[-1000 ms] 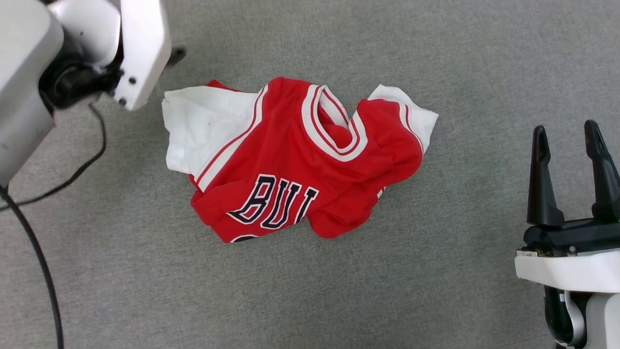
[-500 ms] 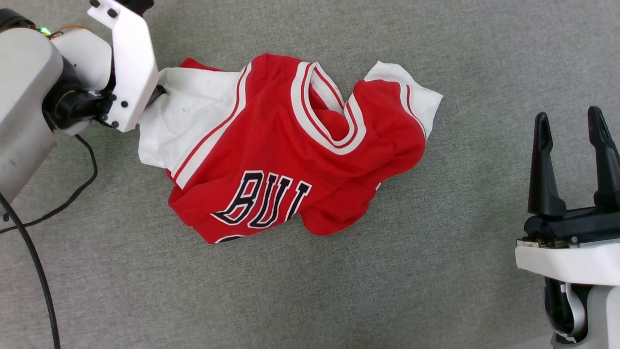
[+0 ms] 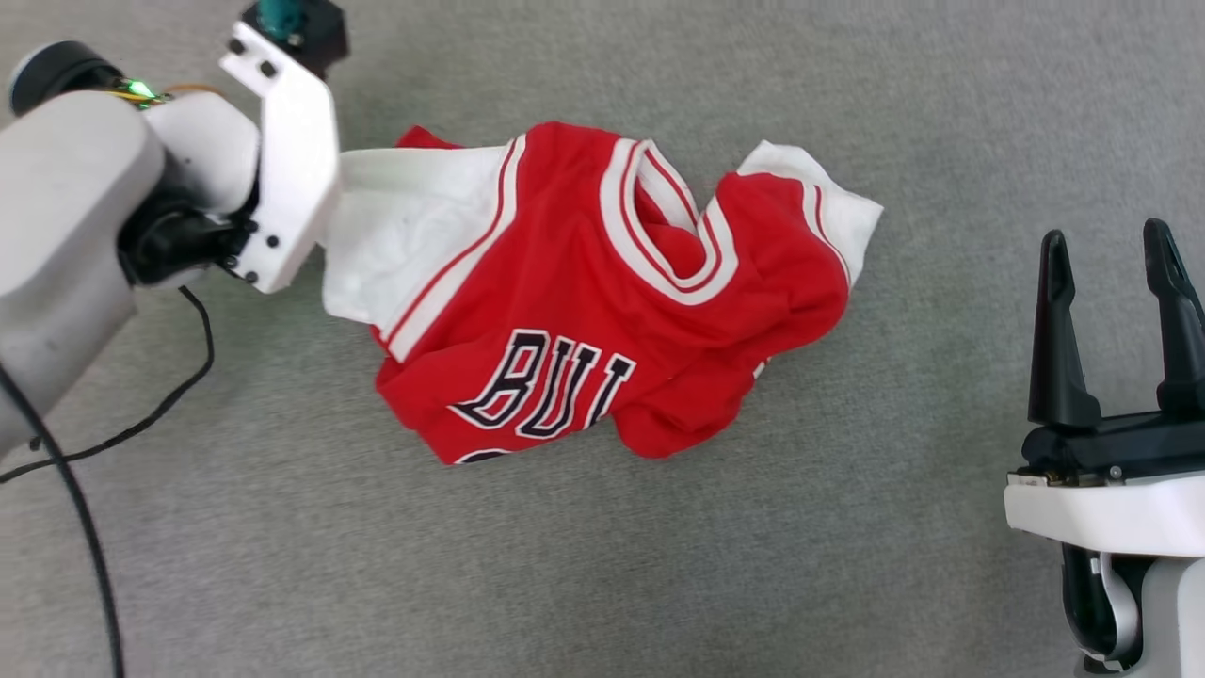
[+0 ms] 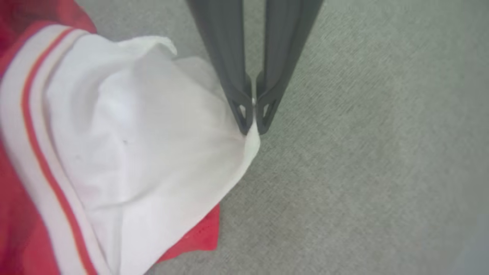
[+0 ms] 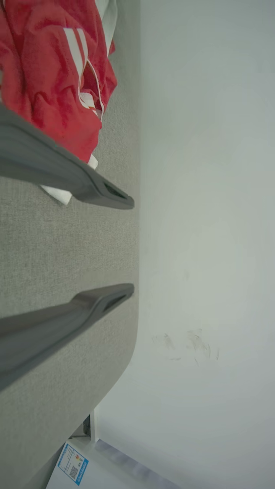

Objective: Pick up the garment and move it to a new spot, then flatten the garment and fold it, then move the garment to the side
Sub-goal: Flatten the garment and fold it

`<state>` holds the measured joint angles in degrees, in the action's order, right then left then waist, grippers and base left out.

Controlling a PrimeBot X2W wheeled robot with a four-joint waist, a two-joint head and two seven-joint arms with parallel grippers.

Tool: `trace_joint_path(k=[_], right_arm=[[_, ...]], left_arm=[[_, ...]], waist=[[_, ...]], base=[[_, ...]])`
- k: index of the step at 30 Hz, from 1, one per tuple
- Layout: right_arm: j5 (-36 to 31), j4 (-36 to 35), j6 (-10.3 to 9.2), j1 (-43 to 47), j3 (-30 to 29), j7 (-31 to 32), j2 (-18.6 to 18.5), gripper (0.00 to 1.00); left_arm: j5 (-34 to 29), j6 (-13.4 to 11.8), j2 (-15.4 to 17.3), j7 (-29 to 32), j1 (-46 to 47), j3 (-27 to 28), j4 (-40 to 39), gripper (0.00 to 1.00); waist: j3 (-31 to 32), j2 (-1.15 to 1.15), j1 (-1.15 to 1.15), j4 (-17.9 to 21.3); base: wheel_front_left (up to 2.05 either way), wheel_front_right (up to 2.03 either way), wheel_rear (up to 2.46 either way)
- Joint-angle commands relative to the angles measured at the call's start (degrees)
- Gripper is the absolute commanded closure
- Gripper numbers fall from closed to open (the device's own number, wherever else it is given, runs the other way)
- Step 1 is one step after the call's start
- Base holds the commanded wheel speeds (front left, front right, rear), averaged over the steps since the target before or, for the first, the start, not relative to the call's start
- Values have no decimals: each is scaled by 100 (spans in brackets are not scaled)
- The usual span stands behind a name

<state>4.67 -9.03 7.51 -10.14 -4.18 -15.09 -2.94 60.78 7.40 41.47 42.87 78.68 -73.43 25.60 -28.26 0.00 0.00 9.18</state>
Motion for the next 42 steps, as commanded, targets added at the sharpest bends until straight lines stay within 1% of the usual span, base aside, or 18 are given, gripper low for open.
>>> trace_joint_path(k=[1, 8, 9, 12, 16, 20, 25, 26, 27, 29, 30, 32, 37, 39, 42], right_arm=[[-67, 25, -4, 97, -22, -11, 12, 0], [-195, 25, -4, 190, -2, -11, 12, 0], [-195, 25, -4, 190, -2, -11, 12, 0], [-241, 8, -4, 217, 20, -11, 12, 0], [-264, -10, -4, 258, 19, -11, 12, 0], [-278, -15, -4, 278, 3, -11, 12, 0], [-301, 9, -4, 248, 10, -11, 12, 0], [-302, 19, -4, 244, 11, -11, 12, 0], [-308, 24, -4, 232, 9, -11, 12, 0], [-343, 14, -4, 198, 19, -11, -6, 0], [-359, 6, -4, 168, 28, -11, -43, 0], [-370, 13, -4, 108, 33, -11, -148, 0], [-421, 74, -4, -216, 118, -11, -603, 0], [-415, 136, -4, -419, 179, -11, -829, 0], [-383, 359, -4, -789, 360, -10, -1225, 0]], left_arm=[[66, -1, 141, -178, -44, 10, 31, 100], [123, -1, 748, -547, -236, 9, 362, 100], [123, -1, 748, -547, -236, 9, 362, 100], [193, -5, 968, -714, -398, 31, 712, 100], [273, -51, 1150, -878, -643, 37, 1184, 100], [440, -71, 1115, -1069, -901, 94, 1556, 100], [566, -56, 879, -1384, -1094, 145, 1853, 100], [557, -54, 817, -1514, -1113, 164, 1900, 58], [517, -52, 758, -1687, -1127, 182, 1954, 0], [456, -40, 689, -2063, -1170, 214, 2023, 0], [521, -41, 660, -2283, -1198, 283, 2060, 0], [405, -29, 623, -2737, -1233, 313, 2088, 0], [190, -17, 589, -3872, -1382, 390, 1958, 0], [81, -114, 590, -4343, -1440, 429, 1881, 0], [-25, -398, 576, -5097, -1609, 542, 1676, 0]], waist=[[237, 0, 0, -209], [447, 0, 0, -434], [447, 0, 0, -434], [448, 0, 0, -465], [413, 0, 0, -471], [357, 0, 0, -465], [346, 0, 0, -482], [369, 0, 0, -494], [406, 0, 0, -505], [510, 0, 0, -521], [566, 0, 0, -526], [694, 0, 0, -554], [1028, 0, 0, -685], [1144, 0, 0, -752], [1269, 0, 0, -840]], base=[[0, 0, 0], [0, 0, 0], [0, 0, 0], [0, 0, 0], [0, 0, 0], [0, 0, 0], [0, 0, 0], [0, 0, 0], [0, 0, 0], [0, 0, 0], [0, 0, 0], [0, 0, 0], [0, 0, 0], [0, 0, 0], [0, 0, 0]])
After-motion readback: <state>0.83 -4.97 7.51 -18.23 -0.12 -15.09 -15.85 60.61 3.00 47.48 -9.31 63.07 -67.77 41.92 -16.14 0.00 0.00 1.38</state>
